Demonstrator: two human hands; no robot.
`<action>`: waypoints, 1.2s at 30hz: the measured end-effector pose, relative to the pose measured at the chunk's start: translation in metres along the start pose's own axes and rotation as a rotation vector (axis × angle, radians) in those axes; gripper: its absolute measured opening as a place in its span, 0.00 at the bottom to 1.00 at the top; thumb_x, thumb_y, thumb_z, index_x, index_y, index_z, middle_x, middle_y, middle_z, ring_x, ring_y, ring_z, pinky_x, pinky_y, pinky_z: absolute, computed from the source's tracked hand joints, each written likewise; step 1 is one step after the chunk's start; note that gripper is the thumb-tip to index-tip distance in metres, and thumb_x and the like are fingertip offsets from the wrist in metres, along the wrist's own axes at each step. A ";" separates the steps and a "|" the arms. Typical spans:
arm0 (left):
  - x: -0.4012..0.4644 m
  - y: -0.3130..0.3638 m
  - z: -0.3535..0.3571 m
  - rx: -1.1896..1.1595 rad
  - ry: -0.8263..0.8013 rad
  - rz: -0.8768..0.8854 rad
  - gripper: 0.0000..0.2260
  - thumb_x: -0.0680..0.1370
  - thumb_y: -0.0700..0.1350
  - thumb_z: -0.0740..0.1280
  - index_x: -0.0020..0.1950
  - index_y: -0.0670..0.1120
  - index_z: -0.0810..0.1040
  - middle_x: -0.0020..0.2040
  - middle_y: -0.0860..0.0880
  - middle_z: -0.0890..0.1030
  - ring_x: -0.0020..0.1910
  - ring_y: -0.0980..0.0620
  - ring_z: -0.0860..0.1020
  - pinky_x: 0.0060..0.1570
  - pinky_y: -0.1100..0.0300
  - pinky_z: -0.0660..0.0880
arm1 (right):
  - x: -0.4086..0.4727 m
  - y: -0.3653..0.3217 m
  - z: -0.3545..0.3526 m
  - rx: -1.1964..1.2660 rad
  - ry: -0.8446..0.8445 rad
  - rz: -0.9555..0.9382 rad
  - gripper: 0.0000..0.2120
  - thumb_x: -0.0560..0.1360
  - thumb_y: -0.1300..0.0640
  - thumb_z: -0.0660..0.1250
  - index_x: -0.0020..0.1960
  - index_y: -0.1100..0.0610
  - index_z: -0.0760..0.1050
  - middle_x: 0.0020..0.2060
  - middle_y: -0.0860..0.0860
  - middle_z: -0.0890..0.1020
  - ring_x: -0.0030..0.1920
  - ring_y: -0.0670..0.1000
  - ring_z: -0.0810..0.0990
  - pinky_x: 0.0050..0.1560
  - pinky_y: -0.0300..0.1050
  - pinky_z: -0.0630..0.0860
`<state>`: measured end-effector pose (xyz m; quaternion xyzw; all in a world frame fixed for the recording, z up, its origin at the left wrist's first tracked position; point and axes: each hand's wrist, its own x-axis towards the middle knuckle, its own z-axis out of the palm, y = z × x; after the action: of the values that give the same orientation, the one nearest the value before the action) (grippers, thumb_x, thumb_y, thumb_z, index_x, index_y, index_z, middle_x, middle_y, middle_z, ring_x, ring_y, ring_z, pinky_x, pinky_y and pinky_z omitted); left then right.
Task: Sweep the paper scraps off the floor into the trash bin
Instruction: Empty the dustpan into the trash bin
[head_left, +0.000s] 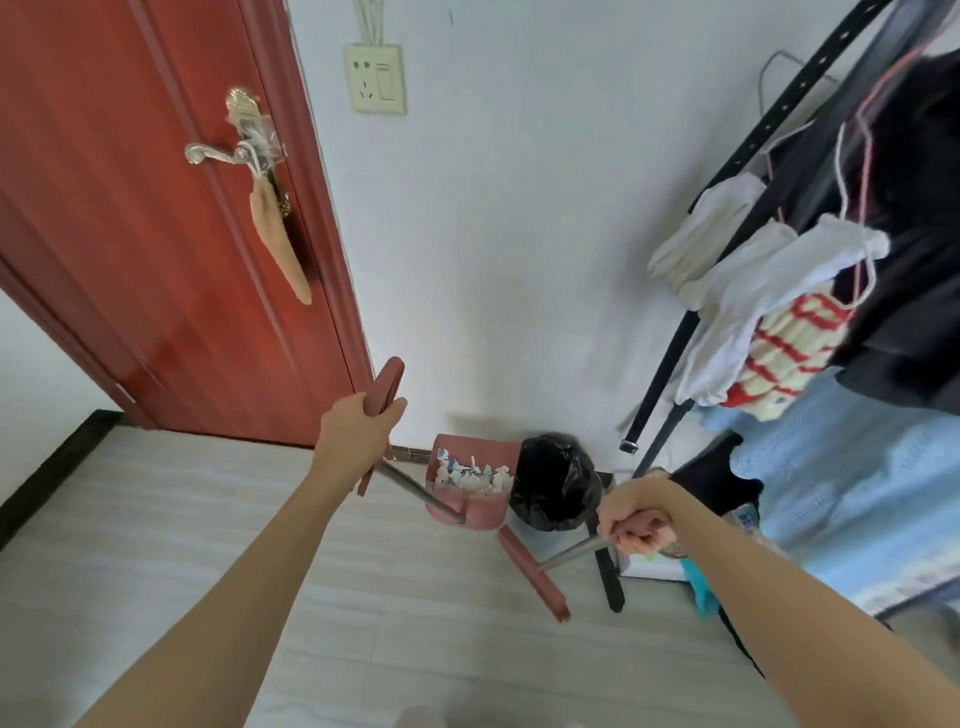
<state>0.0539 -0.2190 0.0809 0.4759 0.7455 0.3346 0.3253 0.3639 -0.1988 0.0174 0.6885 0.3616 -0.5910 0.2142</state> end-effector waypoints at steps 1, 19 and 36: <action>0.002 0.005 0.005 -0.008 -0.021 0.018 0.12 0.78 0.48 0.65 0.39 0.42 0.72 0.31 0.46 0.75 0.29 0.49 0.74 0.35 0.56 0.75 | 0.001 0.008 0.000 0.034 0.000 0.007 0.09 0.80 0.62 0.54 0.40 0.60 0.62 0.20 0.53 0.70 0.14 0.45 0.69 0.16 0.31 0.67; 0.038 0.009 0.077 -0.556 -0.123 -0.356 0.15 0.79 0.49 0.65 0.37 0.42 0.69 0.24 0.48 0.70 0.21 0.52 0.72 0.32 0.58 0.73 | 0.007 0.069 -0.009 0.177 0.030 0.095 0.08 0.80 0.61 0.53 0.43 0.59 0.64 0.31 0.51 0.67 0.15 0.43 0.69 0.18 0.30 0.67; 0.050 -0.073 0.084 -0.868 -0.002 -0.901 0.21 0.82 0.53 0.50 0.31 0.46 0.59 0.20 0.48 0.70 0.20 0.49 0.75 0.24 0.65 0.66 | 0.028 0.057 -0.007 0.189 0.027 0.104 0.05 0.80 0.61 0.55 0.46 0.60 0.64 0.31 0.52 0.69 0.15 0.44 0.69 0.17 0.32 0.68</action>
<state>0.0688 -0.1801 -0.0339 -0.0605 0.6687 0.4367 0.5987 0.4124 -0.2235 -0.0155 0.7313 0.2710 -0.6013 0.1738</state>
